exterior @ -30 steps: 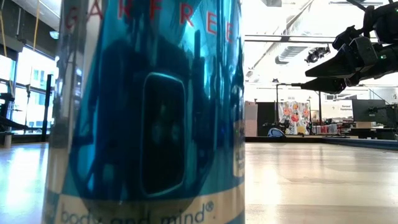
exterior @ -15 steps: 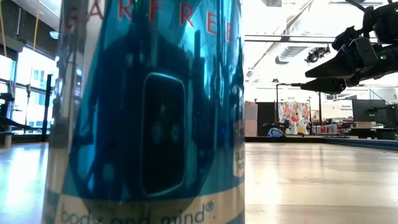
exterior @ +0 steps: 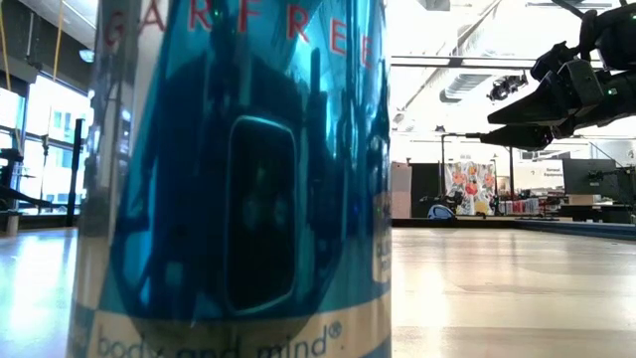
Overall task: Place canned beverage on shelf
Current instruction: Move the white blue soda can to the center of the table
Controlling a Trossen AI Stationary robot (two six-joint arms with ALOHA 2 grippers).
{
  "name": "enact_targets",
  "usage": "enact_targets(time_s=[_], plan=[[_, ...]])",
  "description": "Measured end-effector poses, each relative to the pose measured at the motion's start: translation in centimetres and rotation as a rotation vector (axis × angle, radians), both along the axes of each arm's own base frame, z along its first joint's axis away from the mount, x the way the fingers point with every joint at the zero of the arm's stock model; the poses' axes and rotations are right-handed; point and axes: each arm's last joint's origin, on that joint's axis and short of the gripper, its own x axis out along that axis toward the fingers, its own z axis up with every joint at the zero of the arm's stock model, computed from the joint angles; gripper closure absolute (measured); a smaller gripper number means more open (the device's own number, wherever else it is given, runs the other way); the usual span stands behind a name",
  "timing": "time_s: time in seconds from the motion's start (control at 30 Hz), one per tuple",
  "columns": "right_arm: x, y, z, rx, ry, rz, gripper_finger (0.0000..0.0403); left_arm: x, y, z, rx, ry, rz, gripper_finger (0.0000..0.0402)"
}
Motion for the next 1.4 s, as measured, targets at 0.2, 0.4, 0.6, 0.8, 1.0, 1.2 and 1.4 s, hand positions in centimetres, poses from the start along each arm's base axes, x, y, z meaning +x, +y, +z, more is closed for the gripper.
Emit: enact_targets(time_s=[0.2,0.4,0.6,0.8,1.0,1.2,1.4], plan=[[0.0,0.0,0.0,0.000,0.000,0.000,0.0016,0.2,-0.7,0.2,-0.077,-0.011,-0.048,0.0108],[0.0,0.0,0.0,0.000,0.000,0.000,0.0016,0.3,-0.7,0.4,0.068,0.001,-0.172,0.0108],[0.0,0.0,0.0,0.000,0.000,0.000,0.0016,0.3,-0.7,0.4,0.301,0.103,-0.425,0.0108],[0.0,0.0,0.0,0.000,0.000,0.000,0.0016,0.6,-1.0,0.7,0.341,0.072,-0.474,0.0108],[0.0,0.0,0.0,0.000,-0.001,0.000,0.0016,-1.6,-2.6,2.0,0.527,0.058,-0.517,0.0108],[0.0,0.0,0.0,-0.016,0.005,-0.007,0.0016,-8.0,-3.4,4.7,0.703,0.008,-0.389,0.0108],[-0.1,-0.3,0.0,-0.080,0.025,-0.095,0.0016,-13.5,-3.8,5.6,0.807,-0.062,-0.339,0.0108]])
